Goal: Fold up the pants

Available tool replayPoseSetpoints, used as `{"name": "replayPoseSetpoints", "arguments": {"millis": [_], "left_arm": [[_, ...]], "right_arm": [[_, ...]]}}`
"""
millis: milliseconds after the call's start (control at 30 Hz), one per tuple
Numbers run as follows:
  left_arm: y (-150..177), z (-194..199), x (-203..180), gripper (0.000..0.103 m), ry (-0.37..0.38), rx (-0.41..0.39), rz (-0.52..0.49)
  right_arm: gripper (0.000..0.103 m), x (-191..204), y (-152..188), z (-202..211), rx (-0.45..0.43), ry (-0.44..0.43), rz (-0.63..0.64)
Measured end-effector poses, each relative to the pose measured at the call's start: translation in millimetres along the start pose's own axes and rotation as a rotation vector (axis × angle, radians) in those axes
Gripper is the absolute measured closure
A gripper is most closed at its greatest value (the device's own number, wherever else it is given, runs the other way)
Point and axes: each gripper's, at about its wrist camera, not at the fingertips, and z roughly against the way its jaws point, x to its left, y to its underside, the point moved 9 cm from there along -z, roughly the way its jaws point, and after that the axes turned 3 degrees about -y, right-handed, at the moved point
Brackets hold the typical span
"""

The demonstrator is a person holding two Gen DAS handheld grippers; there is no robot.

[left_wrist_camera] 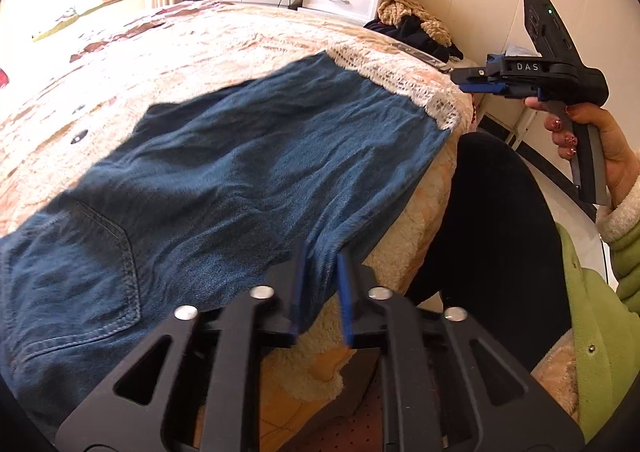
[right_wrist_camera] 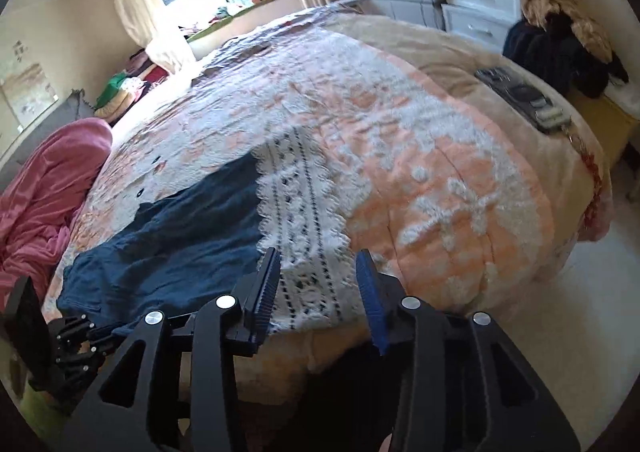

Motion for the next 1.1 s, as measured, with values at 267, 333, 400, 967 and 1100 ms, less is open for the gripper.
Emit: {"name": "replayPoseSetpoints", "arguments": {"millis": [267,333,400,967,1100], "left_arm": [[-26.5,35.2,14.0,0.057,0.002,-0.105,0.075],[-29.7,26.3,19.8,0.057,0.015,-0.095,0.117],[-30.8,14.4,22.2,0.057,0.041,-0.067,0.146],[-49.8,7.3,72.2,0.033,-0.063,-0.035,0.166],[-78.7,-4.1,108.9,0.031,-0.111,0.022,0.15]], "right_arm": [[0.056,52.0,17.7,-57.1,0.159,-0.057,0.169],[0.054,48.6,27.9,-68.2,0.196,-0.041,0.159],[0.054,46.4,31.6,-70.0,0.195,-0.038,0.156],[0.034,42.8,2.0,-36.3,0.057,-0.14,0.063],[0.031,34.3,-31.6,-38.5,0.025,-0.145,0.039]]}}
